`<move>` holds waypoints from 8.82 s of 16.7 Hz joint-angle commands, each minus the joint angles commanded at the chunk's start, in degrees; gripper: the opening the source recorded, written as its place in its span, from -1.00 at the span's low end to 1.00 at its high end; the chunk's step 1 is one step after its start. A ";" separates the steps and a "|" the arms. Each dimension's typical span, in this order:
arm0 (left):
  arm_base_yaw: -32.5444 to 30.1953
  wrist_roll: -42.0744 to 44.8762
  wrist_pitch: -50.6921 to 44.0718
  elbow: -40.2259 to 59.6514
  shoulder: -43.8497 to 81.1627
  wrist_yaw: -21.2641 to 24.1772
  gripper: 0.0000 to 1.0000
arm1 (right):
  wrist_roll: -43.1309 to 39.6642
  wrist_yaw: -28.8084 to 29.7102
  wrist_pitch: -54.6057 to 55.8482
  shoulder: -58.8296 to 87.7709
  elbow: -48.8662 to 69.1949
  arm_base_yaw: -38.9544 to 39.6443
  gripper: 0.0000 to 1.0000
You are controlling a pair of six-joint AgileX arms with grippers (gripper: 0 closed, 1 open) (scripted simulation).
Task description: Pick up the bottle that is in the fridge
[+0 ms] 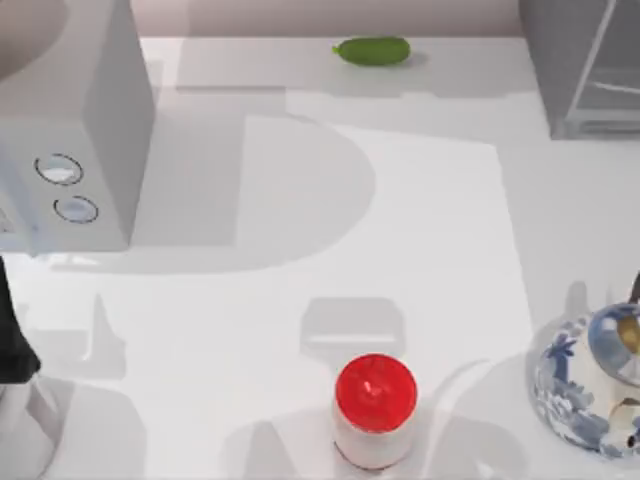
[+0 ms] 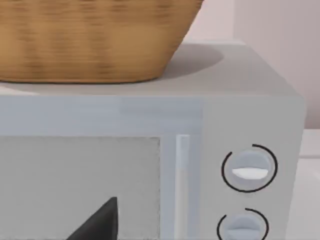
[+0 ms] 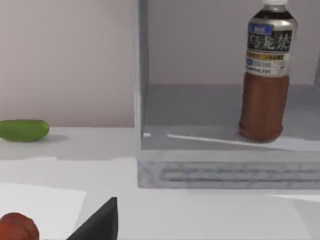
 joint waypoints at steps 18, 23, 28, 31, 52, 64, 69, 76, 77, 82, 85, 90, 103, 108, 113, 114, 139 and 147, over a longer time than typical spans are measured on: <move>0.00 0.00 0.00 0.00 0.00 0.00 1.00 | -0.58 -14.40 60.51 65.37 11.32 -17.63 1.00; 0.00 0.00 0.00 0.00 0.00 0.00 1.00 | 0.41 -22.54 81.04 90.70 10.24 -25.01 1.00; 0.00 0.00 0.00 0.00 0.00 0.00 1.00 | 0.97 -28.47 91.46 101.67 10.35 -29.82 1.00; 0.00 0.00 0.00 0.00 0.00 0.00 1.00 | 1.03 -29.45 92.72 102.75 10.55 -30.57 1.00; 0.00 0.00 0.00 0.00 0.00 0.00 1.00 | 0.64 -12.99 63.89 119.64 55.84 -14.93 1.00; 0.00 0.00 0.00 0.00 0.00 0.00 1.00 | 0.58 -11.42 57.60 127.26 70.07 -13.46 1.00; 0.00 0.00 0.00 0.00 0.00 0.00 1.00 | 0.55 -10.99 55.99 128.75 72.75 -13.05 1.00; 0.00 0.00 0.00 0.00 0.00 0.00 1.00 | 0.55 -10.99 55.99 128.75 72.75 -13.05 0.10; 0.00 0.00 0.00 0.00 0.00 0.00 1.00 | 0.55 -10.99 55.99 128.75 72.75 -13.05 -0.06; 0.00 0.00 0.00 0.00 0.00 0.00 1.00 | 0.55 -10.99 55.99 128.75 72.75 -13.05 -0.81; 0.00 0.00 0.00 0.00 0.00 0.00 1.00 | 0.55 -10.99 55.99 128.75 72.75 -13.05 -1.00; 0.00 0.00 0.00 0.00 0.00 0.00 1.00 | 0.55 -10.99 55.99 128.75 72.75 -13.05 -1.00; 0.00 0.00 0.00 0.00 0.00 0.00 1.00 | 0.70 -11.10 46.76 122.03 75.32 -13.23 -1.00; 0.00 0.00 0.00 0.00 0.00 0.00 1.00 | 0.57 -11.44 47.61 120.65 72.86 -13.50 -1.00; 0.00 0.00 0.00 0.00 0.00 0.00 1.00 | 0.53 -13.07 51.93 112.54 59.85 -15.09 -1.00; 0.00 0.00 0.00 0.00 0.00 0.00 1.00 | 0.62 -13.45 52.92 110.69 56.77 -15.44 -1.00; 0.00 0.00 0.00 0.00 0.00 0.00 1.00 | 0.32 -5.48 21.17 37.55 18.43 -6.95 -1.00; 0.00 0.00 0.00 0.00 0.00 0.00 1.00 | 0.07 -0.39 1.95 3.26 1.68 -1.12 -1.00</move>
